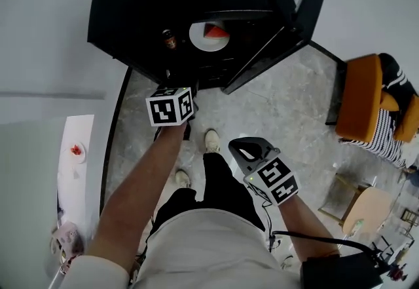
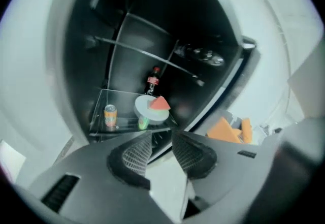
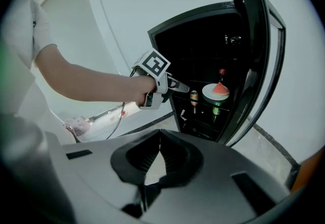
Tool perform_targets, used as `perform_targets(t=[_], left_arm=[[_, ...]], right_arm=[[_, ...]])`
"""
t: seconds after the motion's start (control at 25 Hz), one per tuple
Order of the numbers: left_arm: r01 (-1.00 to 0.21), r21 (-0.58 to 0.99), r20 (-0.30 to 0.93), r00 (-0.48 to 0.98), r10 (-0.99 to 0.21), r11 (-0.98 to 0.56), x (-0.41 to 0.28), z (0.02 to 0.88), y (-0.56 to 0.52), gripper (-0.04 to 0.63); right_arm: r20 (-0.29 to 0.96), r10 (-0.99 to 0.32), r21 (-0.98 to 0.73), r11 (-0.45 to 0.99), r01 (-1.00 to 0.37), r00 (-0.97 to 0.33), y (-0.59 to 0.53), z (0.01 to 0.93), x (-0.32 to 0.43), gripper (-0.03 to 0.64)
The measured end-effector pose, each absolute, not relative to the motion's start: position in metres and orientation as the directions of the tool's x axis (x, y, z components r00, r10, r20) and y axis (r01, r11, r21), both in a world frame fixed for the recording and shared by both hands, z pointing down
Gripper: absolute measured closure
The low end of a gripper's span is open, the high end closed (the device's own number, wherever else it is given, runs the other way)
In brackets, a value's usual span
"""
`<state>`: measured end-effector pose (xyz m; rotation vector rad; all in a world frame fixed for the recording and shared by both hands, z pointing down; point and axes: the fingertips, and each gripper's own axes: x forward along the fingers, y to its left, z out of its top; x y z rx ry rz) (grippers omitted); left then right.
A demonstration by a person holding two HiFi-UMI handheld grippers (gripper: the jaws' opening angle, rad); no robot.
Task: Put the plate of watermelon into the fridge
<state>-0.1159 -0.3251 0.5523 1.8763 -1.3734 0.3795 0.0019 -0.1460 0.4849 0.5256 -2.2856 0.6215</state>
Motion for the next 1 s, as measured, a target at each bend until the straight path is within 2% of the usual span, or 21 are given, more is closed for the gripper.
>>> perform_targets(t=[0.64,1.0], left_arm=[[-0.857,0.364,0.647,0.515,-0.562,-0.366,-0.153,0.486,-0.077,0.462],[-0.812,0.351,0.629,0.574,-0.525,-0.466,-0.169,0.451,0.033,0.462]], right_arm=[[0.677,-0.311,-0.197,0.796,-0.572,-0.667,-0.011,0.435,-0.052,0.603],[0.668,-0.327,-0.174,0.805,-0.567,-0.669,0.049,0.419,-0.074,0.603]])
